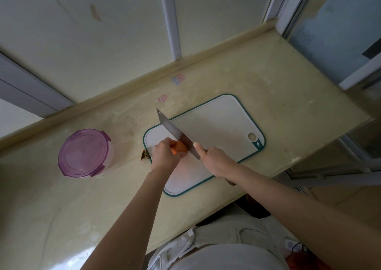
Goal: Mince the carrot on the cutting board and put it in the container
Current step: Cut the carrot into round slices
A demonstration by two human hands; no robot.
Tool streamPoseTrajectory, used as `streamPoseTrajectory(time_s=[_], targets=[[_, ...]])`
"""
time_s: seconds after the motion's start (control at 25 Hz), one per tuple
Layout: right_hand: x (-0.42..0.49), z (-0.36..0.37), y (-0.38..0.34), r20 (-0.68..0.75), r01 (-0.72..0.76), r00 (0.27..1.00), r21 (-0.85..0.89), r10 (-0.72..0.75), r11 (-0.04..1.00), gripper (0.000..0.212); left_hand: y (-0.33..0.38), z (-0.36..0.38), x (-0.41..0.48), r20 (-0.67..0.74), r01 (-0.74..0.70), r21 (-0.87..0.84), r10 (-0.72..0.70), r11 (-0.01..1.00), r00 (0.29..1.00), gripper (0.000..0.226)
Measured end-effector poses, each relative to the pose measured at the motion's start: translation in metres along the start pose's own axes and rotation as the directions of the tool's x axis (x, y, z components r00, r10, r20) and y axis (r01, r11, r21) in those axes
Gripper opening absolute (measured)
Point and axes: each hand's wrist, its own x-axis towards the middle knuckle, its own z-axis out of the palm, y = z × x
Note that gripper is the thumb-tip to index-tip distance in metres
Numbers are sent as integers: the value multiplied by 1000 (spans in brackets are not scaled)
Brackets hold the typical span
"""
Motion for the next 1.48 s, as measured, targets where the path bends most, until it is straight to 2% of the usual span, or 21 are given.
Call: streamPoseTrajectory(time_s=[0.08, 0.28, 0.6, 0.8, 0.92, 1.24, 1.36, 1.48], targets=[[3, -1, -4, -3, 16, 1000, 5, -16, 1000, 59, 0, 1, 0, -1, -1, -2, 1, 1000, 1000, 43], [8, -2, -12, 25, 24, 999, -8, -24, 1000, 56, -1, -1, -1, 1, 23, -19, -23, 1000, 1000, 44], [-19, -3, 26, 3, 12, 1000, -44, -12, 999, 62, -1, 1, 1, 3, 25, -36, -25, 999, 1000, 39], [-16, -2, 16, 3, 39, 999, -71, -39, 997, 54, -2, 2, 1, 5, 29, -38, -29, 999, 1000, 41], [-11, -1, 6, -12, 11, 1000, 39, -11, 999, 33, -1, 2, 0, 1, 38, -44, -38, 998, 999, 44], [-3, 1, 13, 19, 39, 999, 0, -39, 999, 56, 4, -3, -3, 9, 6, -32, -6, 999, 1000, 43], [-5, 0, 12, 45, 43, 998, 12, -44, 999, 55, 2, -5, -4, 14, 4, -30, -4, 1000, 1000, 42], [-16, -1, 24, 30, 62, 998, -61, -61, 996, 49, 3, -7, -5, 15, 11, -36, -11, 999, 1000, 41]])
